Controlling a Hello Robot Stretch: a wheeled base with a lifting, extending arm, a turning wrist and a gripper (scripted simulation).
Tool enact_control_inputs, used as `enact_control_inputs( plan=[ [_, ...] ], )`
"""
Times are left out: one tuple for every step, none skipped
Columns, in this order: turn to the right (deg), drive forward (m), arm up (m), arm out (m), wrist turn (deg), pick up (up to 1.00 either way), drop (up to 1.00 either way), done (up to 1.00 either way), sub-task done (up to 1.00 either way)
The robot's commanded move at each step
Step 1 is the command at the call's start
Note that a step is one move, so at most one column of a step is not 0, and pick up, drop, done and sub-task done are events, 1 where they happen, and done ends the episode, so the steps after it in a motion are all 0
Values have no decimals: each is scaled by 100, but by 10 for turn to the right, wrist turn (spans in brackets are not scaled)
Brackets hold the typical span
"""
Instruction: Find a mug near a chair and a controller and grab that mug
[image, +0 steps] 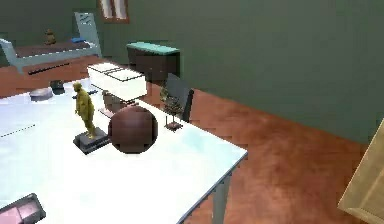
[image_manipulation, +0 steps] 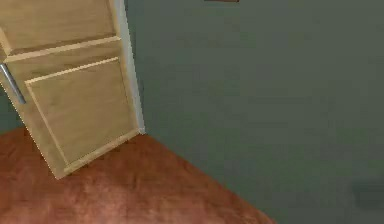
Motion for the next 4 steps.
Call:
enact_control_inputs(
  plan=[
    [450,0,0,0,0,0,0,0,0],
    [30,0,0,0,0,0,0,0,0],
    [0,90,0,0,0,0,0,0,0],
    [-450,0,0,0,0,0,0,0,0]
  ],
)
